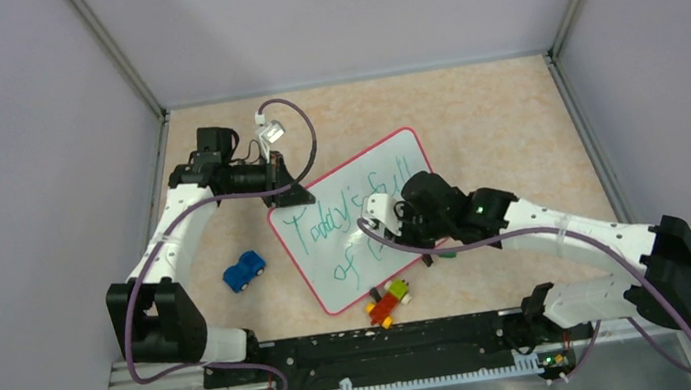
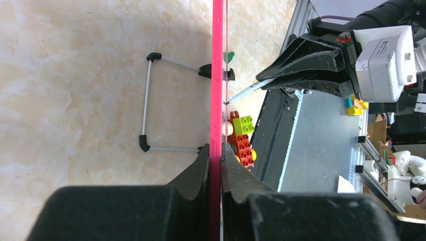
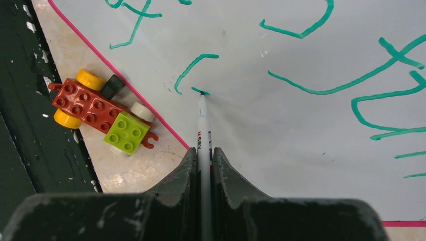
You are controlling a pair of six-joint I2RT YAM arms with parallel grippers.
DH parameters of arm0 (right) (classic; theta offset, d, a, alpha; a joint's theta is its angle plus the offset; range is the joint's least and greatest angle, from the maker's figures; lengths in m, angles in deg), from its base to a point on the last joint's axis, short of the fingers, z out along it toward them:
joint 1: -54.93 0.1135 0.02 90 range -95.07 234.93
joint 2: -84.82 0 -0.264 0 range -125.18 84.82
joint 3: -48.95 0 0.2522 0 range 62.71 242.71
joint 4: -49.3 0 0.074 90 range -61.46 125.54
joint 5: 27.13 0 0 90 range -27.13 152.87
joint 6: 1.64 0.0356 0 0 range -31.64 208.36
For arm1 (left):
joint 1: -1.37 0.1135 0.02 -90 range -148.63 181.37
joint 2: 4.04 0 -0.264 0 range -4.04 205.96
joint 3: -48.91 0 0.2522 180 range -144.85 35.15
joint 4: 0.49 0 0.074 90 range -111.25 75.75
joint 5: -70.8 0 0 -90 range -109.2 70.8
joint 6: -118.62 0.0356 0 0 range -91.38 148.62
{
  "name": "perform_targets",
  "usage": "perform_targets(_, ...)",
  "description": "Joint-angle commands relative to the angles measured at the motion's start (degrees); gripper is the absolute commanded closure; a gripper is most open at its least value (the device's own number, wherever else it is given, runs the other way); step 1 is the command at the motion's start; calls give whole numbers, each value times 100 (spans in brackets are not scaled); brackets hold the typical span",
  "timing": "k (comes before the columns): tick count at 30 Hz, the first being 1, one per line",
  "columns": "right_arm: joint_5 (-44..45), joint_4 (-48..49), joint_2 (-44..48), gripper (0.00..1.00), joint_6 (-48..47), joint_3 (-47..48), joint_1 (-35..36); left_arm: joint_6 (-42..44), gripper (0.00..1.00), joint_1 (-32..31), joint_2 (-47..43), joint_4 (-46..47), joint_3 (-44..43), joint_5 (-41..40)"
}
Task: Write a sentence on the whiteboard
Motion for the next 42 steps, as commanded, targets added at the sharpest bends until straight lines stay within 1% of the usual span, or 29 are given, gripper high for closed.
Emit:
perform_targets(1,-97,73,-85,100,-60,22,4,84,100,-36,24,-37,55,-169)
perform_targets(7,-49,52,-98,100,-91,-158,57,80,100,-36,48,-38,49,-161)
perform_targets(14,47,-77,9,100,-162,-147,56,76,100,-36,54,-37,31,-159)
perform_targets(18,126,-116,90,100,-146,1,58,58,100,-44,67,-37,10,-150)
perform_targets(23,-34,-253,215,100,-126,374,56,58,100,-53,42,-46,0,-154)
perform_targets(34,-76,-137,-55,100,-136,627,65,62,100,-62,-7,-54,6,-155)
perform_targets(42,135,67,-228,100,-123,426,61,78,100,-62,-29,-55,48,-164)
